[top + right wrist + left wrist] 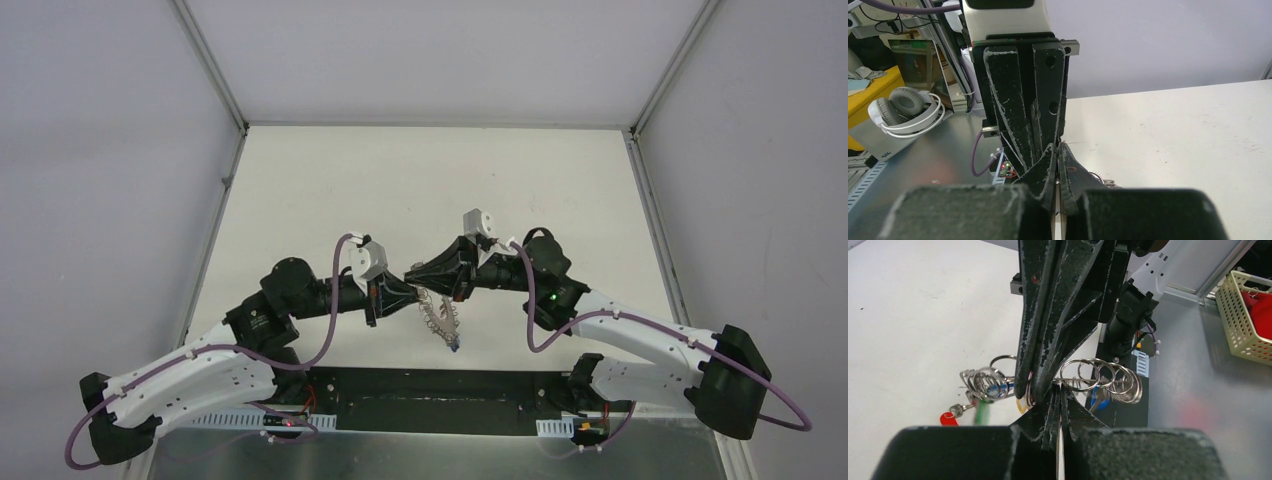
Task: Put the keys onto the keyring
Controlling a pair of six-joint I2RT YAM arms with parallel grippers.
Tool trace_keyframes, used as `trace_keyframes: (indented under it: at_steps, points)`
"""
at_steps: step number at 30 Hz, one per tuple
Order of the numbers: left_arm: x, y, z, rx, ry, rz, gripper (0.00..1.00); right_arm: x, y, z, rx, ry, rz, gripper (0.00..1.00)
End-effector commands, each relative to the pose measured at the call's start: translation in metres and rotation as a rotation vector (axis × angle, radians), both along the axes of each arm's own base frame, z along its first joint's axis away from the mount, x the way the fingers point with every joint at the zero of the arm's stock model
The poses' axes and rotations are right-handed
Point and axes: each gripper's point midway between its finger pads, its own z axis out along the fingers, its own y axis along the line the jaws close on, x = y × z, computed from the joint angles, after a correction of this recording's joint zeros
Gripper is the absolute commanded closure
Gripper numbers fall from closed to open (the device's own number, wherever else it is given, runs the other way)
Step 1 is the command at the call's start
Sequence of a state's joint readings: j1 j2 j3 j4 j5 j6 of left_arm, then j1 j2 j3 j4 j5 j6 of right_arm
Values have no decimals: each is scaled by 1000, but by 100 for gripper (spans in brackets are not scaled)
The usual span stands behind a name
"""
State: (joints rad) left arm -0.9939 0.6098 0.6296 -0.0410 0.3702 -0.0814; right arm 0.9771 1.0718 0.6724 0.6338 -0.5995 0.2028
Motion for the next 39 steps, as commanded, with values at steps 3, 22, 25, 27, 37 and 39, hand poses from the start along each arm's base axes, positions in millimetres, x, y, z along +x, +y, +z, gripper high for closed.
trace_keyframes:
  at_steps: [3,22,25,27,37,39]
  points:
    - [-20,1,54,-141,-98,-94,99,1,-3,20,57,-66,-35,100]
    - [2,68,7,103,-70,202,44,0,-22,-8,-47,-62,-88,100]
    - [7,68,6,120,-46,232,28,-2,-31,-20,-94,-46,-104,100]
    - [11,65,5,134,-28,239,22,-3,-40,-29,-131,-32,-129,100]
    - [45,36,-1,202,162,360,1,1,-55,-90,-331,38,-180,100]
    - [52,33,0,208,180,390,1,4,-49,-98,-363,41,-166,100]
